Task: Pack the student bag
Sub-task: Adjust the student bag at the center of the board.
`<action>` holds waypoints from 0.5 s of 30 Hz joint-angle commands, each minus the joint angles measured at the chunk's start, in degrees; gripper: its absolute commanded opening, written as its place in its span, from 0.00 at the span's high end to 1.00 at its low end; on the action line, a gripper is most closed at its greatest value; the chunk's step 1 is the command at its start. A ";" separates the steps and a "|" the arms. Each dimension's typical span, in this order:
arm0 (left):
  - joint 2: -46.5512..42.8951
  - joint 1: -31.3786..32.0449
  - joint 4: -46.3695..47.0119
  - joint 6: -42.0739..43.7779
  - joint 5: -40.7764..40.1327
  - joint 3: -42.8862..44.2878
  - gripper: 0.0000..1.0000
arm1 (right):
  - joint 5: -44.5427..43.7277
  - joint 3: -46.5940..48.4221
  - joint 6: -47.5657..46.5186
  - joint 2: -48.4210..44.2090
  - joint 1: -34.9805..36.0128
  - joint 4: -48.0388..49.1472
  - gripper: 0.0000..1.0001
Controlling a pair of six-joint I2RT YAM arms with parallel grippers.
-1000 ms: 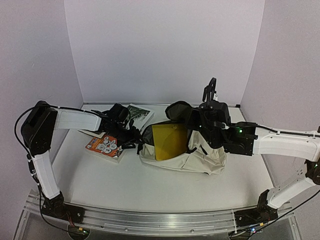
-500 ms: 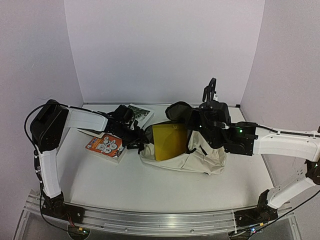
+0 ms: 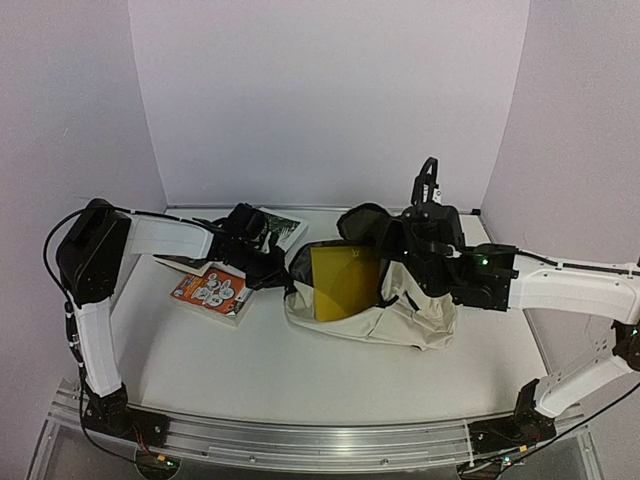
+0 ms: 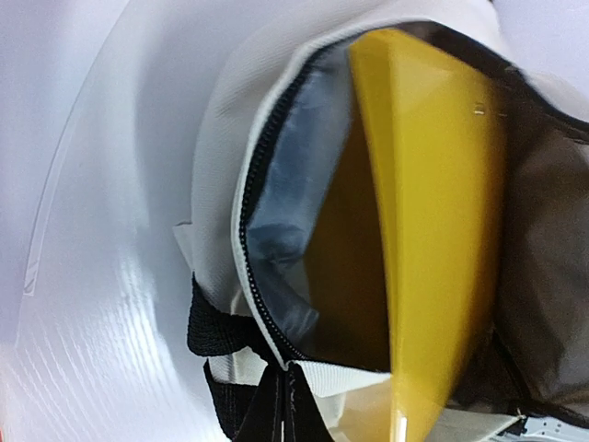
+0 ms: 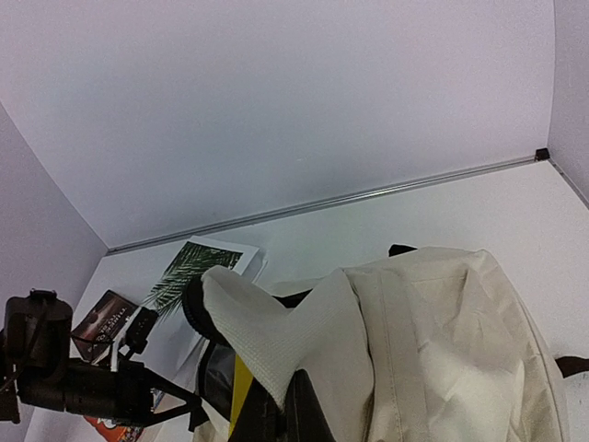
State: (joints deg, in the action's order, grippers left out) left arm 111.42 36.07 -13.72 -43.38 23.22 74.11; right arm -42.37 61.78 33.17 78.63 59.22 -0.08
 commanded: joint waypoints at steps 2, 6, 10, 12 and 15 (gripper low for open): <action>-11.10 0.47 3.90 6.80 2.58 -2.55 1.00 | -3.04 2.88 2.51 -1.88 -4.97 0.31 1.00; -20.46 0.53 5.97 11.45 3.30 -7.73 1.00 | -1.25 3.25 3.00 -1.64 -10.39 -1.34 1.00; -25.38 0.44 4.36 11.87 2.00 -9.86 1.00 | -0.42 3.52 3.12 -2.05 -13.29 -1.87 1.00; -26.93 0.49 4.57 11.51 2.37 -11.19 1.00 | -0.39 3.48 2.75 -2.09 -13.53 -1.89 1.00; -29.00 0.49 9.22 10.84 5.55 -14.59 1.00 | 0.08 3.25 1.90 -1.50 -13.66 -2.03 1.00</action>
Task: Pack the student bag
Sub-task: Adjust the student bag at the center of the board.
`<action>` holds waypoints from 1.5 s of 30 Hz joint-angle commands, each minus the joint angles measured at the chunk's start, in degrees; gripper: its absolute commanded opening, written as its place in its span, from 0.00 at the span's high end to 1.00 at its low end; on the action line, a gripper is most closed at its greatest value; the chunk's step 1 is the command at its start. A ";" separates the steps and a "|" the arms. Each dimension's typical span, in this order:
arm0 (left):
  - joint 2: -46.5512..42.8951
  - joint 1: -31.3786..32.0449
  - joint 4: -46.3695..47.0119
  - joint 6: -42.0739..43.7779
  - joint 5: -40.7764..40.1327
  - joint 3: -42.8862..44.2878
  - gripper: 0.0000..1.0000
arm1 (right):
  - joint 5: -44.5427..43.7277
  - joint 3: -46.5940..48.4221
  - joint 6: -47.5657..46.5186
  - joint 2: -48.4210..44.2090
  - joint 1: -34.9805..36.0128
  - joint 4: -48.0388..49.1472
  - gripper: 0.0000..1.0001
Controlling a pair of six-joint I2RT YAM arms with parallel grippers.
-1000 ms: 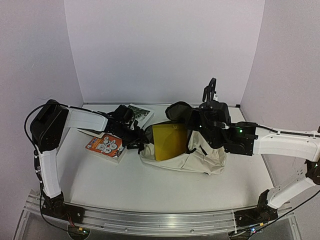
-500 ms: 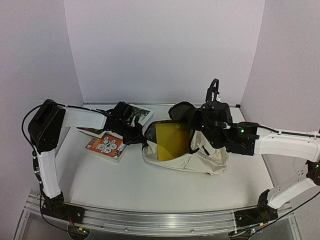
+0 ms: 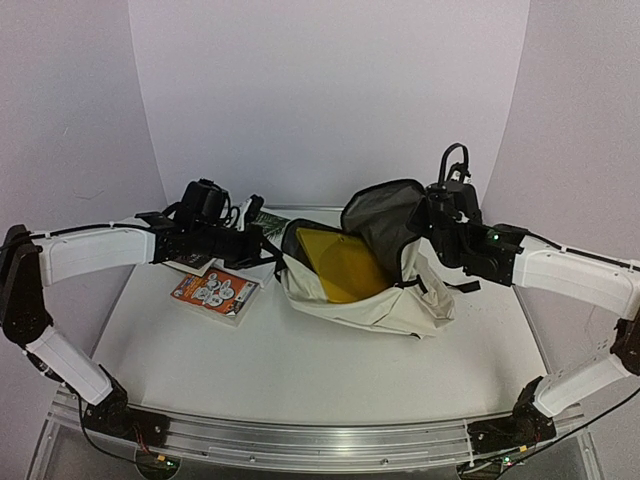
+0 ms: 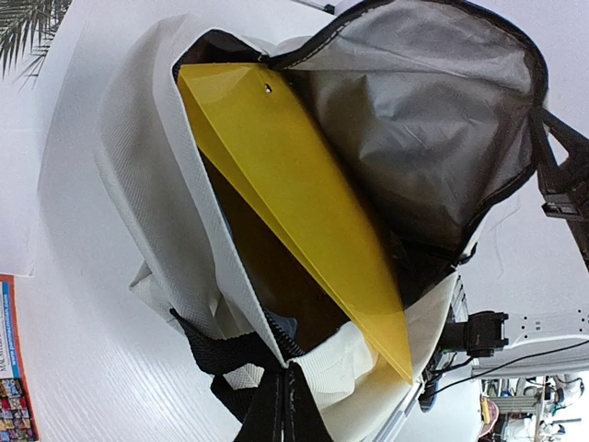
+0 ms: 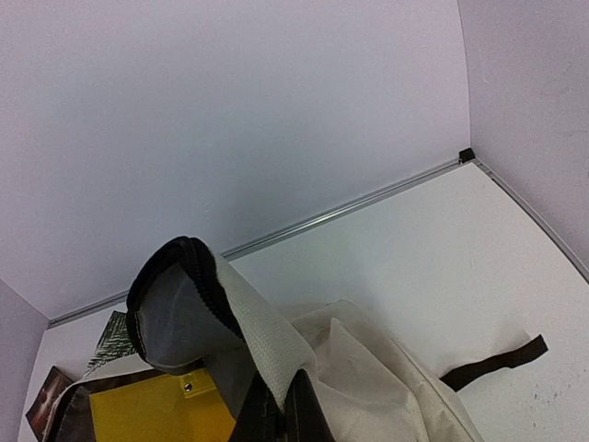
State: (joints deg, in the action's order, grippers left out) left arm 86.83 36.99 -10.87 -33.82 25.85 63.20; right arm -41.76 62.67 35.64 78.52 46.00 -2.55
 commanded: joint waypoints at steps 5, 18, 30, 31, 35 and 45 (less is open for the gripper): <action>-7.77 -0.43 16.55 -2.03 6.15 -9.56 1.00 | 6.32 0.72 -3.94 0.12 -0.38 0.35 1.00; -2.04 -0.43 13.21 -5.12 3.34 -8.52 1.00 | 31.46 -7.41 4.53 9.59 -8.51 -3.87 0.94; -5.50 -0.52 12.64 -7.77 -0.96 -10.09 1.00 | 34.43 -6.69 -11.81 -6.68 -8.59 -5.05 0.34; -5.67 -0.53 12.76 -7.90 -0.86 -9.96 1.00 | 35.16 -5.98 -13.74 -7.72 -8.29 -5.84 0.30; -6.54 -0.52 14.64 -7.52 1.26 -10.42 1.00 | 42.05 -2.47 -21.07 -10.22 -5.49 -7.15 0.26; -8.48 -0.78 12.78 -6.78 1.26 -9.83 1.00 | 39.36 4.45 -30.22 3.96 11.56 -14.52 0.18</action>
State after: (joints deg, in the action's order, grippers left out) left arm 81.73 36.84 -0.97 -40.97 26.89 51.62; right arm -0.34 65.01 10.61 76.97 54.83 -11.90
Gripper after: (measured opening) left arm 0.008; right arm 0.802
